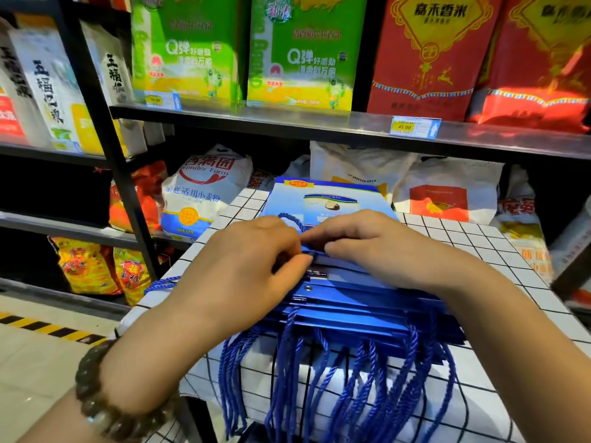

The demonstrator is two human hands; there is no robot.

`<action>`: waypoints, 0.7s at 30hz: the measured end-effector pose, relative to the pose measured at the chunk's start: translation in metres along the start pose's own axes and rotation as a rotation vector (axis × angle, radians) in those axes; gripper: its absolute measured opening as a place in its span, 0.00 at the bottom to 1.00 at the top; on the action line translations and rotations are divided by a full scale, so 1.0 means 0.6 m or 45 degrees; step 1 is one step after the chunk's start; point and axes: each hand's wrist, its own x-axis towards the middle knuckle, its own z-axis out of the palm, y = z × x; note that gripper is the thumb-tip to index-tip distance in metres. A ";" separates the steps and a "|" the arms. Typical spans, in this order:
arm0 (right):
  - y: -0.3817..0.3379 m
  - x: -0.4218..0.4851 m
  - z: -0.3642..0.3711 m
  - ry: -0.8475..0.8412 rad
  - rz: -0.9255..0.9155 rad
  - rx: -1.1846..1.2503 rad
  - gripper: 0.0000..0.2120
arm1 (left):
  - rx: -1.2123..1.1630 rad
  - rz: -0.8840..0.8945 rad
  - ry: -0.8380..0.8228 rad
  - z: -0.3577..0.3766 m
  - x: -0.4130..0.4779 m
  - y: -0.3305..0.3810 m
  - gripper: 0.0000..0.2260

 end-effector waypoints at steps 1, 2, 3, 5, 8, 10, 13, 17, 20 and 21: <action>0.000 0.003 -0.003 -0.061 0.044 0.054 0.16 | -0.035 -0.026 0.003 -0.001 -0.003 -0.002 0.14; 0.001 0.006 -0.006 -0.121 0.074 0.070 0.16 | -0.073 -0.070 0.011 -0.001 -0.007 -0.002 0.13; 0.002 0.009 -0.006 -0.169 0.077 0.024 0.16 | -0.106 -0.114 0.022 0.000 -0.010 -0.002 0.11; 0.004 0.017 -0.002 -0.221 0.034 -0.146 0.13 | -0.142 -0.177 0.051 0.003 -0.014 0.000 0.11; 0.010 0.022 0.002 -0.167 0.024 -0.254 0.06 | -0.195 -0.209 0.054 0.003 -0.017 -0.003 0.06; 0.014 0.020 0.004 -0.112 0.041 -0.249 0.06 | -0.136 -0.188 0.038 0.004 -0.018 -0.004 0.08; 0.019 0.022 0.007 0.016 0.065 -0.285 0.08 | -0.097 -0.163 -0.002 0.004 -0.022 -0.004 0.12; 0.028 0.023 0.004 0.175 0.091 -0.361 0.13 | -0.128 -0.180 -0.021 0.006 -0.025 -0.007 0.16; 0.040 0.016 -0.007 0.281 0.086 -0.231 0.11 | -0.154 -0.221 -0.050 -0.001 -0.025 -0.013 0.23; 0.050 0.014 -0.018 0.389 0.113 -0.193 0.10 | -0.151 -0.236 -0.046 -0.006 -0.024 -0.015 0.27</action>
